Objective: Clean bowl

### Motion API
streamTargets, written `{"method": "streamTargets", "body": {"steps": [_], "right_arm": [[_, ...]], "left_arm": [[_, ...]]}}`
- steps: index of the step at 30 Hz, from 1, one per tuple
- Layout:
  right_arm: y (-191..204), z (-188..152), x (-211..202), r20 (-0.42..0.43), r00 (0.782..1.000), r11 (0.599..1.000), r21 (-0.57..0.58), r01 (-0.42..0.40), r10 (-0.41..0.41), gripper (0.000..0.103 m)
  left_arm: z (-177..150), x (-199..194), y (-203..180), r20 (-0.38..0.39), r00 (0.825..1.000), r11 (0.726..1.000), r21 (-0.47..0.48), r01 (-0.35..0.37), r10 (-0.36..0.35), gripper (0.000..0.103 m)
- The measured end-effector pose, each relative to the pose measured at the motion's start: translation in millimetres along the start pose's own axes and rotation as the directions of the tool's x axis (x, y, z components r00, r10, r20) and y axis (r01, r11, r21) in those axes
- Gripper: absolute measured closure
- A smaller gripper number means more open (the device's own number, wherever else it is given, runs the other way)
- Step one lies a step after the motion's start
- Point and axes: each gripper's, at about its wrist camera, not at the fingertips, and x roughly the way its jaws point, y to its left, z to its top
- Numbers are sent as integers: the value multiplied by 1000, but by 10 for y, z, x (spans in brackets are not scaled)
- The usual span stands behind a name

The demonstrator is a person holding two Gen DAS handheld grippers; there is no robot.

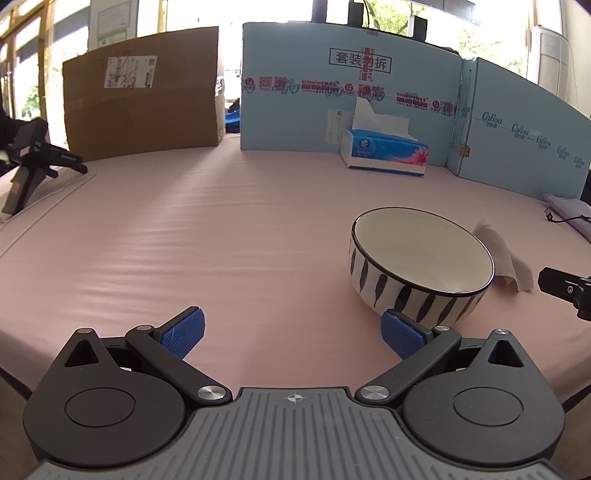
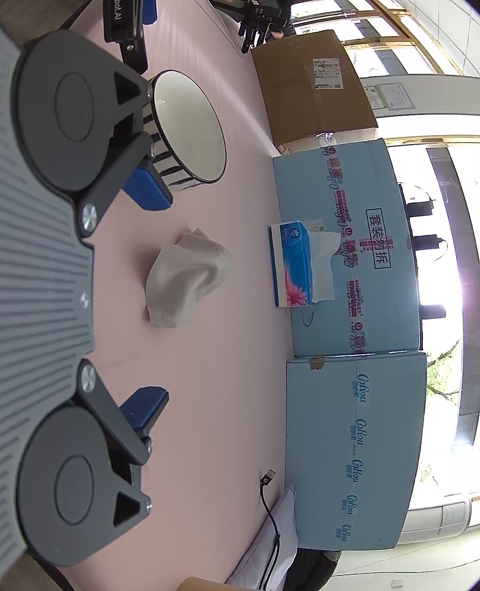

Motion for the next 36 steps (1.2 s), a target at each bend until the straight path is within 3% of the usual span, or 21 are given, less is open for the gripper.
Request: {"method": "streamTargets", "body": {"steps": [36], "right_arm": [[-57, 8, -4, 3, 1000, 1000, 13, 7, -7, 0]], "left_arm": [[19, -46, 27, 36, 999, 999, -39, 18, -16, 0]]}}
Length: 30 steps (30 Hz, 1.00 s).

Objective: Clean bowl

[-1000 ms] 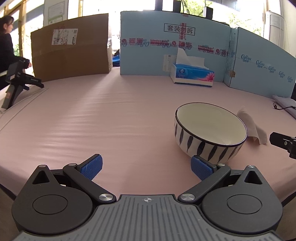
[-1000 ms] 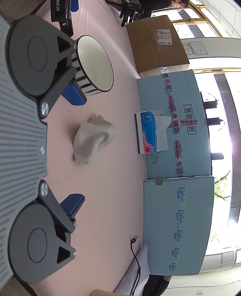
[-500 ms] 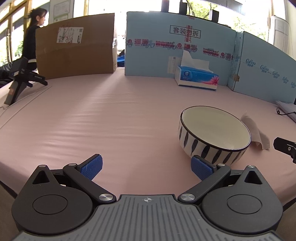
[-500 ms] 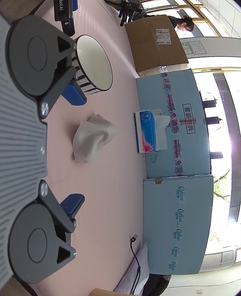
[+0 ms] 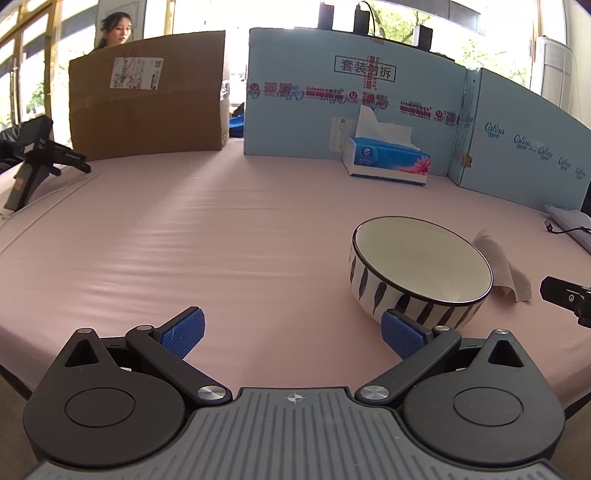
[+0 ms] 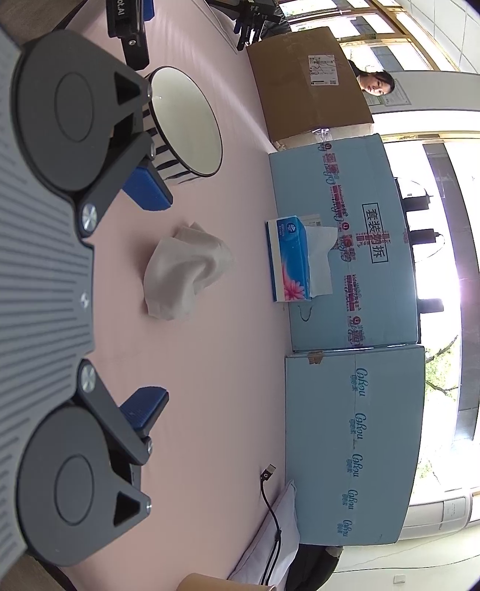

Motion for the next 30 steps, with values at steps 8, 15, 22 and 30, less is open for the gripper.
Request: {"method": "streamTargets", "body": {"steps": [8, 15, 22, 30], "right_arm": [[-8, 1, -8, 2, 1000, 1000, 0, -2, 2, 0], [-2, -1, -2, 1, 1000, 1000, -4, -5, 5, 0], [-13, 2, 3, -2, 1000, 1000, -2, -5, 5, 0], [-13, -1, 2, -4, 1000, 1000, -2, -5, 5, 0]], "left_arm": [[22, -4, 11, -11, 1000, 1000, -10, 20, -20, 0], [12, -6, -26, -8, 1000, 1000, 14, 26, -26, 0], [9, 4, -68, -16, 999, 999, 36, 28, -28, 0], [11, 0, -63, -19, 1000, 999, 34, 23, -23, 0]]}}
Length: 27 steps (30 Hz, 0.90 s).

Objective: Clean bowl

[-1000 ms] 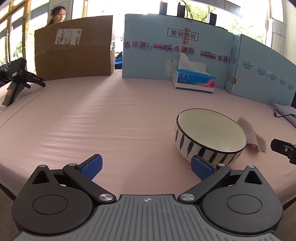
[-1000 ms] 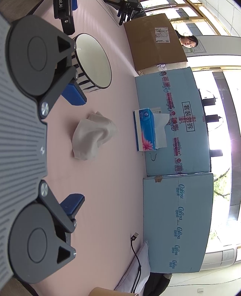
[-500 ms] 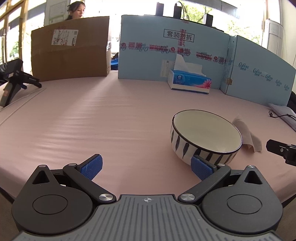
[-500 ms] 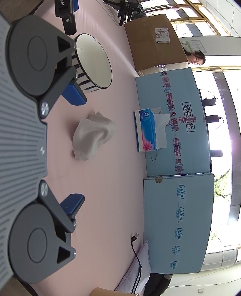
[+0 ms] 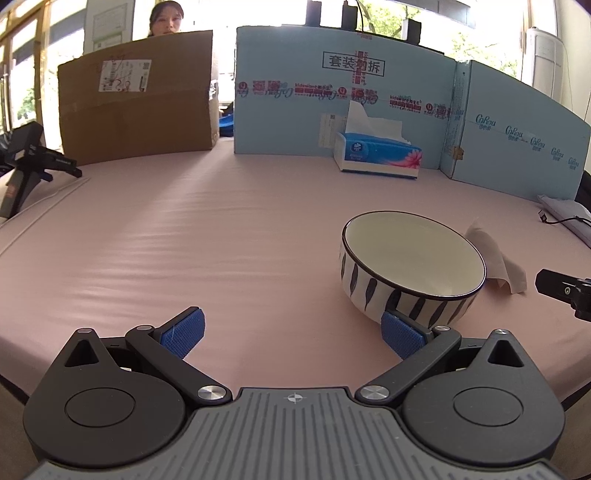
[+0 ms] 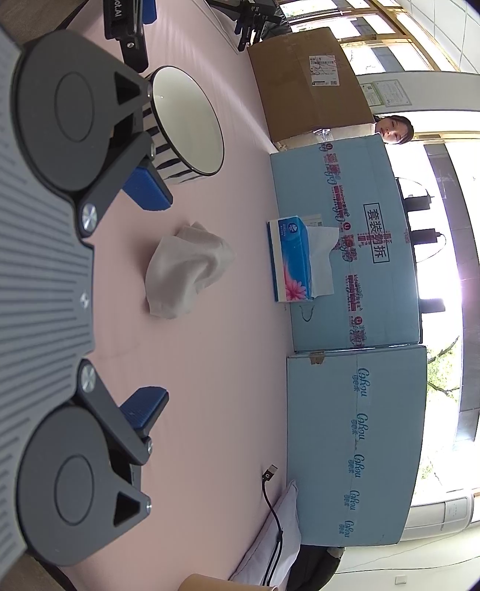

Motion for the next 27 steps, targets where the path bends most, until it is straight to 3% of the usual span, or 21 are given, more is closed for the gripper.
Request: {"method": "streamTargets", "body": {"steps": [27], "right_arm": [[-20, -45, -3, -8, 1000, 1000, 8, -2, 2, 0]], "left_arm": [[-98, -1, -3, 4, 997, 997, -7, 78, -78, 0]]}}
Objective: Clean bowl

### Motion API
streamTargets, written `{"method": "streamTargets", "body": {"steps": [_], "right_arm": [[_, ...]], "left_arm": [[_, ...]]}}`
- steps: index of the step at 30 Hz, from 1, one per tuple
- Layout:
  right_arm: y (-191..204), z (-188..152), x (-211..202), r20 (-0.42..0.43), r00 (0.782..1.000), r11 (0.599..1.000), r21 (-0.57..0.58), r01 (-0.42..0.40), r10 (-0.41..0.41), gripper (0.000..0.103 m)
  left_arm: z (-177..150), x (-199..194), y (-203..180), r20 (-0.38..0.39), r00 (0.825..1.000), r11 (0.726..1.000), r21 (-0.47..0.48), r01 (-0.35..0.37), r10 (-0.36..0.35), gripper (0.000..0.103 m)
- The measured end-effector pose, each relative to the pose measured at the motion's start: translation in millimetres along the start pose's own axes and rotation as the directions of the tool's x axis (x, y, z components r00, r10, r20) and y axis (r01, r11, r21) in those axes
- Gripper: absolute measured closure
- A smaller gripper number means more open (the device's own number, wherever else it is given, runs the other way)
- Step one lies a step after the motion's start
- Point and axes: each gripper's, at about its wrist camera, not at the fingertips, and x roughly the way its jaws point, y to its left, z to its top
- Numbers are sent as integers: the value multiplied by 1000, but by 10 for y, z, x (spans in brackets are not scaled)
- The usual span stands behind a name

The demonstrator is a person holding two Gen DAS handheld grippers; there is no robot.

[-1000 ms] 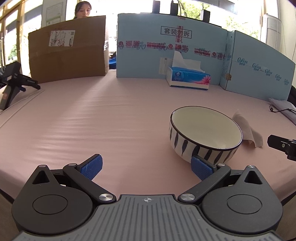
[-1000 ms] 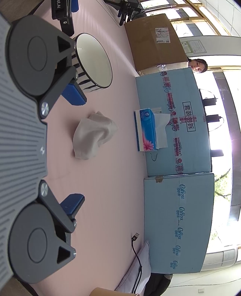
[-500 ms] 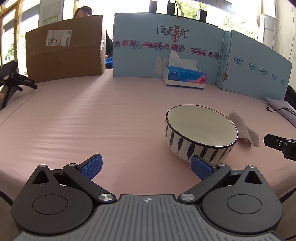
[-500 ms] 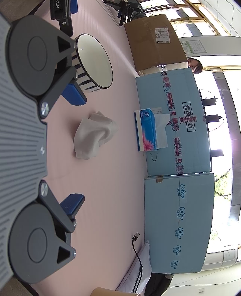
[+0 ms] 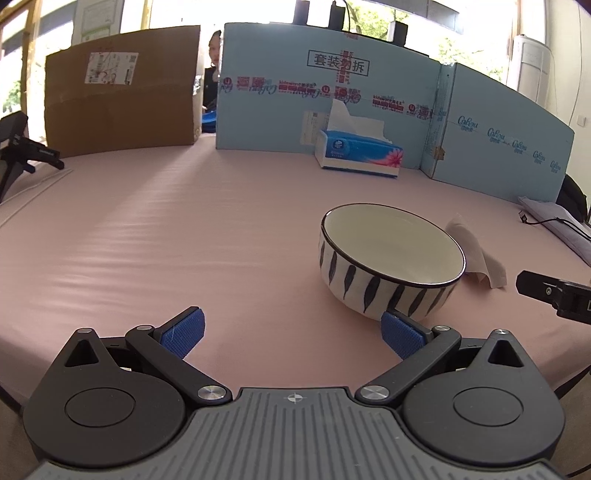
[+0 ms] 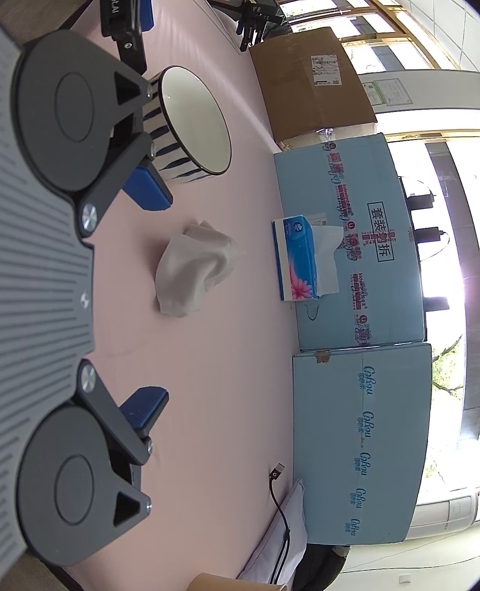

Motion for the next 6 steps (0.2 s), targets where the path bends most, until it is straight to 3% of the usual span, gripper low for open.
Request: {"method": "streamTargets", "body": {"steps": [6], "right_arm": [[-17, 1, 1, 1, 1000, 1000, 7, -1, 1, 0]], "left_arm": [[-7, -3, -43, 5, 1000, 1000, 24, -5, 5, 0]]}}
